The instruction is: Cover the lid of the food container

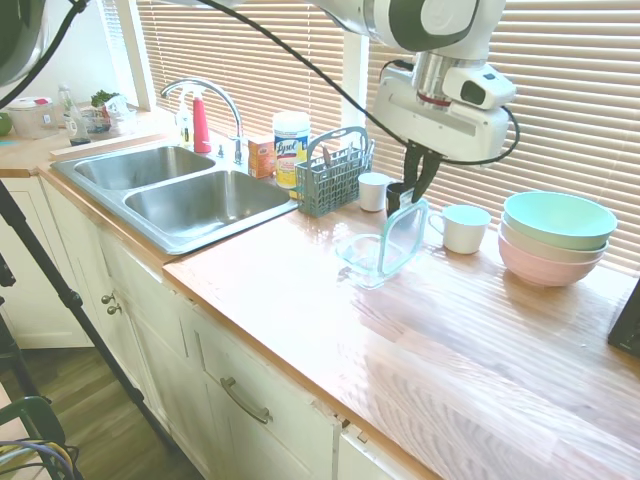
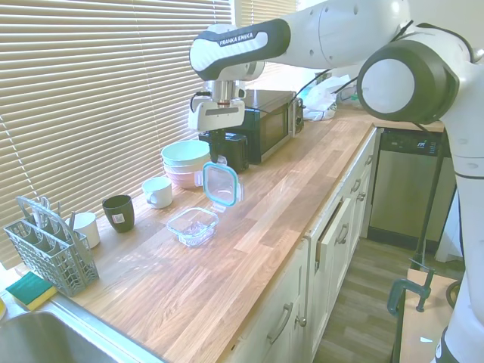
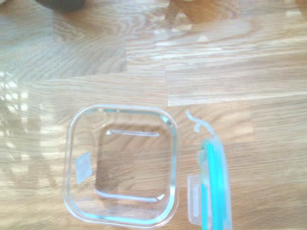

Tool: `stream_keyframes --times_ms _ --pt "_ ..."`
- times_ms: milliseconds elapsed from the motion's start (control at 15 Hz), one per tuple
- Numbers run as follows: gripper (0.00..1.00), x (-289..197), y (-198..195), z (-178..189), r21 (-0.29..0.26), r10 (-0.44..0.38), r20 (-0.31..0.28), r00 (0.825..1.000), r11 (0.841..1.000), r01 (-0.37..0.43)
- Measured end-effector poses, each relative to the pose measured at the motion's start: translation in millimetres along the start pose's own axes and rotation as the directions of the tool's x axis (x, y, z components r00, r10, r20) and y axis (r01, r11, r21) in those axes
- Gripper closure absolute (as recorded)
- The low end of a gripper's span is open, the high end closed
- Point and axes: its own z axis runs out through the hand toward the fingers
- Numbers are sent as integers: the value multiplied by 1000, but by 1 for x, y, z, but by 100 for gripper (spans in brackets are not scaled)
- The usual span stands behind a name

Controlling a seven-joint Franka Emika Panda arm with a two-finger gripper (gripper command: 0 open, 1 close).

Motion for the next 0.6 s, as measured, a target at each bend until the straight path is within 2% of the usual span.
stream_keyframes --times_ms 600 --pt "100 6 -6 -16 -8 3 -9 1000 1000 -3"
